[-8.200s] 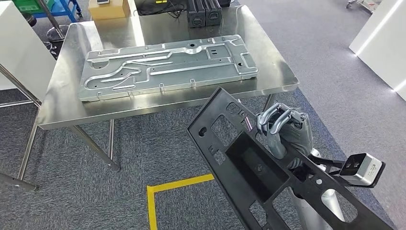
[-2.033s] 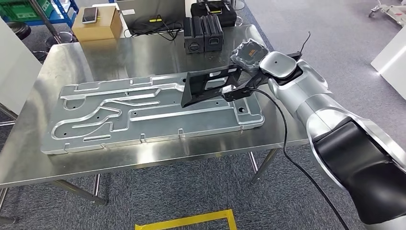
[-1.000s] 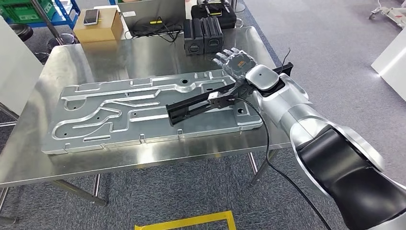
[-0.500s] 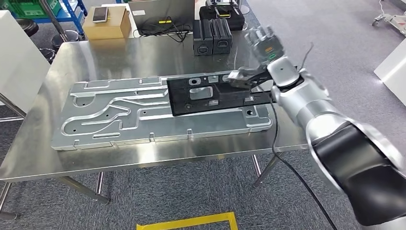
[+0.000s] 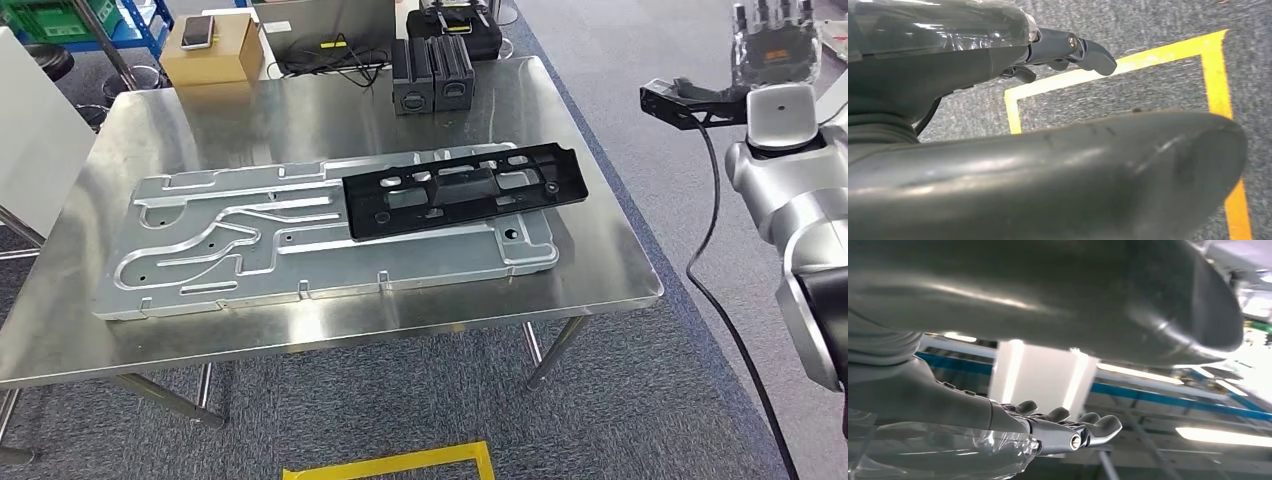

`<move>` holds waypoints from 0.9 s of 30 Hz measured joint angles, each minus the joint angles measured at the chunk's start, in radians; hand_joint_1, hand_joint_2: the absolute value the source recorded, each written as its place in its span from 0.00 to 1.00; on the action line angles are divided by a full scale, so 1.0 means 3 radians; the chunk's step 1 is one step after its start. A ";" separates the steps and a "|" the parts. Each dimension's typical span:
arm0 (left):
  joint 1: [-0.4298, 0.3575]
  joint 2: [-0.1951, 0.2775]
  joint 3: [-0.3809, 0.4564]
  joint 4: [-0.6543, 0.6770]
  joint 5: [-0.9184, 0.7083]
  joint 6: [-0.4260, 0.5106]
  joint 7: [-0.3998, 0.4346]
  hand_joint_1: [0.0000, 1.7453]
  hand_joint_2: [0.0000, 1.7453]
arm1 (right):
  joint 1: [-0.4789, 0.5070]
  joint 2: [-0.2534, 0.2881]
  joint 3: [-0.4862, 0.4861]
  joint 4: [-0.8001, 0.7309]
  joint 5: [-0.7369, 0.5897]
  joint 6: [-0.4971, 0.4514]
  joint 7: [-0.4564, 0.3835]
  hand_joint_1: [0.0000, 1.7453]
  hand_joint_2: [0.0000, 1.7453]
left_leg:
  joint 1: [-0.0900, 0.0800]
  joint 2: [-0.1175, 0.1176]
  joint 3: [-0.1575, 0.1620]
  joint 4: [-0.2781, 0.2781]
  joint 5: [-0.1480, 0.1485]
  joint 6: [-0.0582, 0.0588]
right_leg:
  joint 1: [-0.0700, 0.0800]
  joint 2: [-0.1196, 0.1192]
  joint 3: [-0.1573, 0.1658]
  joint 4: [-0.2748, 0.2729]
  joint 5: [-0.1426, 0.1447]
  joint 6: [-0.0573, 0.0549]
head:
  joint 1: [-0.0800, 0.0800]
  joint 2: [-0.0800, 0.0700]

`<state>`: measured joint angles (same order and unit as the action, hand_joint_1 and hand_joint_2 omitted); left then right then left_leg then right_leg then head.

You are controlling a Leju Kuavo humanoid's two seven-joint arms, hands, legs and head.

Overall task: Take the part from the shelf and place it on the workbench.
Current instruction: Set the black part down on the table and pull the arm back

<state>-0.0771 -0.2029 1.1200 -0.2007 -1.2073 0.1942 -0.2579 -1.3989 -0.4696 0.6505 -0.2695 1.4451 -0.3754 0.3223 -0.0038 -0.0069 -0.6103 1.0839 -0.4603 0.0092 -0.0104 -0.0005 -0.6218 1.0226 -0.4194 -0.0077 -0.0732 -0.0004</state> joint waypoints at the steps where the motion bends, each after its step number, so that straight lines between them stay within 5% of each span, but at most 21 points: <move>1: -0.0004 0.0003 0.0000 0.0000 0.0000 0.0000 -0.0003 0.00 0.00 | 0.0001 -0.0034 -0.0013 0.0002 0.0000 0.0000 0.0001 0.00 0.00 | -0.0008 0.0000 0.0071 -0.0147 0.0038 0.0021 | 0.0001 0.0002 0.0001 -0.0002 0.0002 0.0015 | 0.0000 0.0000; 6: -0.0015 0.0010 0.0000 0.0000 -0.0006 0.0000 -0.0018 0.00 0.00 | 0.0029 -0.0186 -0.0072 0.0008 0.0010 -0.0078 0.0133 0.00 0.00 | -0.0002 0.0014 0.0147 -0.0315 0.0095 0.0094 | -0.0008 0.0018 -0.0026 0.0054 -0.0040 0.0103 | 0.0001 0.0000; 9: -0.0025 0.0010 0.0000 0.0000 -0.0017 -0.0001 -0.0020 0.00 0.00 | 0.0082 -0.0412 -0.0213 0.0006 -0.0059 -0.0398 0.0221 0.00 0.00 | 0.0002 -0.0014 0.0158 -0.0356 0.0131 0.0130 | -0.0018 0.0018 -0.0270 0.0608 -0.0333 0.0142 | 0.0001 0.0000; 11: -0.0011 0.0010 0.0000 0.0000 -0.0011 0.0001 0.0005 0.00 0.00 | 0.0187 -0.0612 -0.0359 0.0005 -0.0197 -0.0617 0.0195 0.00 0.00 | 0.0003 -0.0037 0.0156 -0.0344 0.0125 0.0129 | -0.0031 0.0016 -0.0396 0.0869 -0.0400 0.0171 | 0.0001 0.0000; 12: -0.0004 0.0010 0.0000 0.0000 -0.0005 0.0004 0.0027 0.00 0.00 | 0.0274 -0.0723 -0.0451 0.0005 -0.0326 -0.0711 0.0156 0.00 0.00 | 0.0006 -0.0048 0.0157 -0.0333 0.0117 0.0125 | -0.0040 0.0013 -0.0367 0.0811 -0.0338 0.0185 | 0.0001 0.0000; 15: 0.0005 0.0008 0.0000 0.0001 0.0002 0.0019 0.0115 0.00 0.00 | 0.0782 -0.1124 -0.0881 0.0004 -0.1009 -0.0966 -0.0065 0.00 0.00 | 0.0017 -0.0100 0.0157 -0.0285 0.0072 0.0092 | -0.0048 -0.0018 -0.0017 0.0131 -0.0056 0.0192 | 0.0001 0.0000; 17: 0.0015 0.0006 0.0000 0.0003 -0.0008 0.0034 0.0186 0.00 0.00 | 0.1425 -0.1342 -0.1310 0.0000 -0.1608 -0.1052 -0.0240 0.00 0.00 | 0.0032 -0.0150 0.0159 -0.0274 0.0050 0.0061 | -0.0009 -0.0045 0.0109 -0.0091 -0.0027 0.0154 | 0.0001 0.0000; 19: 0.0034 0.0001 0.0000 0.0008 -0.0021 0.0048 0.0237 0.00 0.00 | 0.2226 -0.1446 -0.1854 -0.0014 -0.2066 -0.1073 -0.0380 0.00 0.00 | 0.0054 -0.0193 0.0163 -0.0283 0.0036 0.0030 | 0.0019 -0.0069 0.0136 -0.0113 -0.0029 0.0110 | 0.0003 0.0000; 22: 0.0066 -0.0001 0.0003 0.0013 -0.0046 0.0070 0.0241 0.00 0.00 | 0.3315 -0.1372 -0.2883 -0.0137 -0.2073 -0.1076 -0.0596 0.00 0.00 | 0.0051 -0.0106 0.0093 -0.0076 -0.0171 0.0005 | 0.0007 -0.0114 0.0144 -0.0138 -0.0035 0.0040 | 0.0004 0.0000; 25: 0.0060 0.0013 0.0007 0.0013 -0.0028 0.0079 0.0228 0.00 0.00 | 0.3948 -0.1110 -0.3879 -0.0223 -0.1692 -0.1075 -0.0678 0.00 0.00 | 0.0042 -0.0033 -0.0134 0.0538 -0.0522 0.0001 | 0.0010 -0.0113 0.0141 -0.0135 -0.0043 0.0012 | 0.0003 0.0000; 27: 0.0055 0.0030 0.0008 0.0013 -0.0013 0.0075 0.0247 0.00 0.00 | 0.4198 -0.0887 -0.4406 -0.0265 -0.1543 -0.1074 -0.0668 0.00 0.00 | 0.0033 -0.0029 -0.0144 0.0633 -0.0504 0.0000 | 0.0014 -0.0106 0.0149 -0.0128 -0.0044 0.0007 | 0.0003 0.0000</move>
<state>-0.0606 -0.1939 1.1225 -0.1968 -1.2111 0.2166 -0.1839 -0.1394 -0.7356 -0.6712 -0.3491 0.9822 -0.6977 0.1218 0.0059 -0.0154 -0.6535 1.2737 -0.6114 0.0091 -0.0061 -0.0322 -0.5770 0.9843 -0.4327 -0.0055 -0.0725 -0.0004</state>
